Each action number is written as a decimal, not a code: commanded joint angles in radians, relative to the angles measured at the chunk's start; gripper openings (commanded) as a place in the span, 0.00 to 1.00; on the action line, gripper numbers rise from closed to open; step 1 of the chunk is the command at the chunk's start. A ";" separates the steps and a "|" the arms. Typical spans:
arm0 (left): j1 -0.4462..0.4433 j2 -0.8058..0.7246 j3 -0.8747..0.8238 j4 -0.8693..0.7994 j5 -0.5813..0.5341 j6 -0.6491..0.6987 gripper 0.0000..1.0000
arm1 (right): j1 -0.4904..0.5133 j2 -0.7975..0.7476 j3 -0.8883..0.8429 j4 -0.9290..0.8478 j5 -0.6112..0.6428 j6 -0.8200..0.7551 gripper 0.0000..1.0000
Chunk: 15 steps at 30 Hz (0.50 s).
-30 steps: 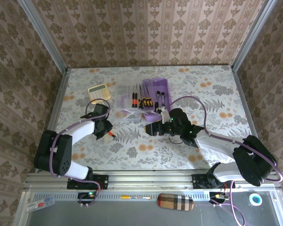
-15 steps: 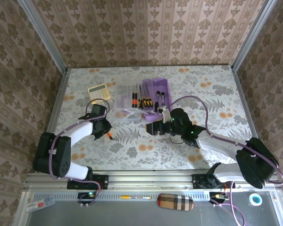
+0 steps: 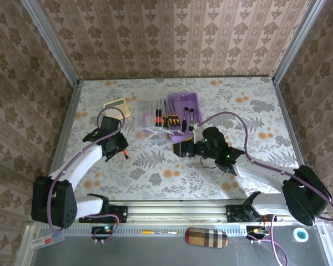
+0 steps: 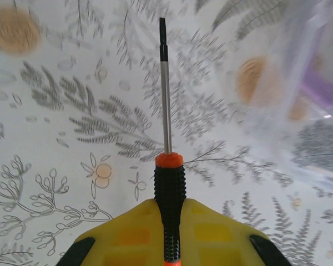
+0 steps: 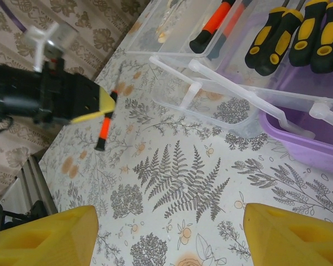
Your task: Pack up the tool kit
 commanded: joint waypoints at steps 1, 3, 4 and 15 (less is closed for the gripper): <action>0.001 -0.026 0.075 -0.110 -0.036 0.082 0.12 | 0.000 -0.005 -0.005 -0.015 0.046 -0.033 0.71; 0.001 -0.020 0.118 -0.128 -0.034 0.097 0.12 | 0.001 -0.006 -0.004 -0.017 0.054 -0.035 0.72; -0.001 -0.014 0.142 -0.135 -0.030 0.105 0.12 | 0.001 -0.007 -0.005 -0.017 0.056 -0.035 0.71; -0.089 0.148 0.409 -0.189 -0.032 0.170 0.12 | 0.001 -0.002 -0.005 -0.020 0.079 -0.040 0.71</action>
